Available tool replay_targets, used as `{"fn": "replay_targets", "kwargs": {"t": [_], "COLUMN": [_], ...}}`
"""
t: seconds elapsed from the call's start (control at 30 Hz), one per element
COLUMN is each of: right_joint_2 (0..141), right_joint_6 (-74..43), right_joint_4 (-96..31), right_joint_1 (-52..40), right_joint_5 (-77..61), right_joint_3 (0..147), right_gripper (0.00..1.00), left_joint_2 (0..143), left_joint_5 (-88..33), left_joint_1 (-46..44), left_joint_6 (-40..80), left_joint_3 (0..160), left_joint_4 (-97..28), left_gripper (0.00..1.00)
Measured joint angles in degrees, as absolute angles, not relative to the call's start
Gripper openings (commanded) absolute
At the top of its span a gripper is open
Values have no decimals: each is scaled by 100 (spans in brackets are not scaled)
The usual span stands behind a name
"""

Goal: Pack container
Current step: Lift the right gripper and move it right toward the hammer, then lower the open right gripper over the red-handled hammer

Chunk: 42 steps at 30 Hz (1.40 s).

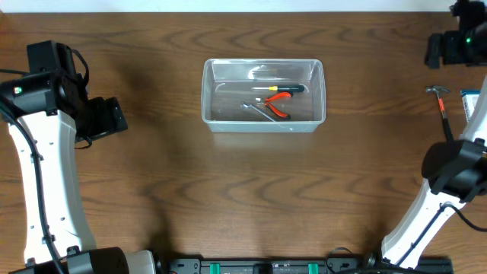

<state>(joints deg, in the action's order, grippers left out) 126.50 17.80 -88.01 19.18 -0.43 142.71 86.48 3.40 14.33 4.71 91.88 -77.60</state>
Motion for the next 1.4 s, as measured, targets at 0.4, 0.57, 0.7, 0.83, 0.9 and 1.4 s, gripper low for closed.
{"fn": "replay_targets", "kwargs": {"t": [0.4,0.57,0.7,0.83,0.9,1.4], "right_joint_2": [12678,12676,12678,12676,12678,12676], "right_joint_6": [2196,2327,2488,2604,2655,2729], "right_joint_4": [-7874,-7717,-7690,-7688,-7677,-7391], "right_joint_1": [1944,1988,2086,2235,2307,2534], "right_joint_5": [528,803,714,467,327,-272], "right_joint_3": [12420,12346,12346,12344,12342,12210], "right_gripper": [99,99,99,99,99,99], "left_joint_2": [8648,8648,8648,8646,8646,8648], "left_joint_5": [340,338,338,338,338,338], "left_joint_1": [1433,1433,1433,1433,1433,1433], "left_joint_6": [471,471,471,471,471,471], "left_joint_3": [9188,9188,9188,9188,9188,9188], "left_joint_4": [-7778,-7778,-7778,-7778,-7776,-7778], "left_gripper": [98,98,98,98,98,98]}}
